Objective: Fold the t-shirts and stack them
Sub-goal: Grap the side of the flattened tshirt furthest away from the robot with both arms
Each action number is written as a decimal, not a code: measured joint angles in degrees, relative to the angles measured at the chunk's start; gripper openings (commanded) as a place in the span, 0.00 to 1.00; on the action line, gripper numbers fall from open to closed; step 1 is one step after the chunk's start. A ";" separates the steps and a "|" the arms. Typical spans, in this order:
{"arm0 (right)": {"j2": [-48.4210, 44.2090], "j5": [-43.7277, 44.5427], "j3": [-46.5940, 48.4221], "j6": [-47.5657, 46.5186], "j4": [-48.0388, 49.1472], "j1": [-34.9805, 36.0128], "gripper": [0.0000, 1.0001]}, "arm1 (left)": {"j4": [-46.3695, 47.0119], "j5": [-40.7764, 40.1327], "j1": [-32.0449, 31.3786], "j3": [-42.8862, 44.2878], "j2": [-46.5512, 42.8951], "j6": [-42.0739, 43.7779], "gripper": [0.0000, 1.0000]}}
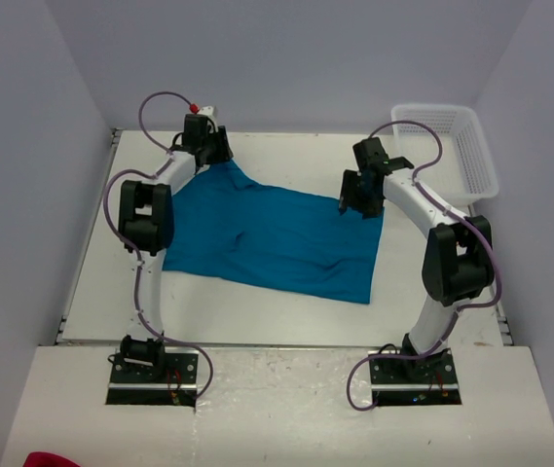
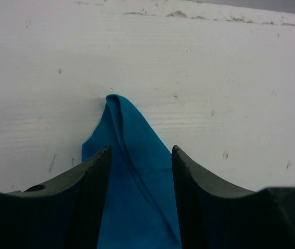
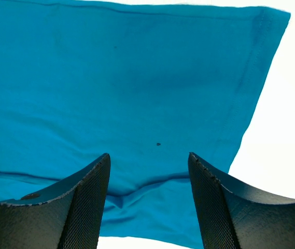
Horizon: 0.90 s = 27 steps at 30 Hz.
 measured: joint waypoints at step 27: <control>0.00 0.11 -0.57 -0.15 0.04 0.00 0.63 | 7.80 9.38 1.29 0.96 6.58 -4.22 0.40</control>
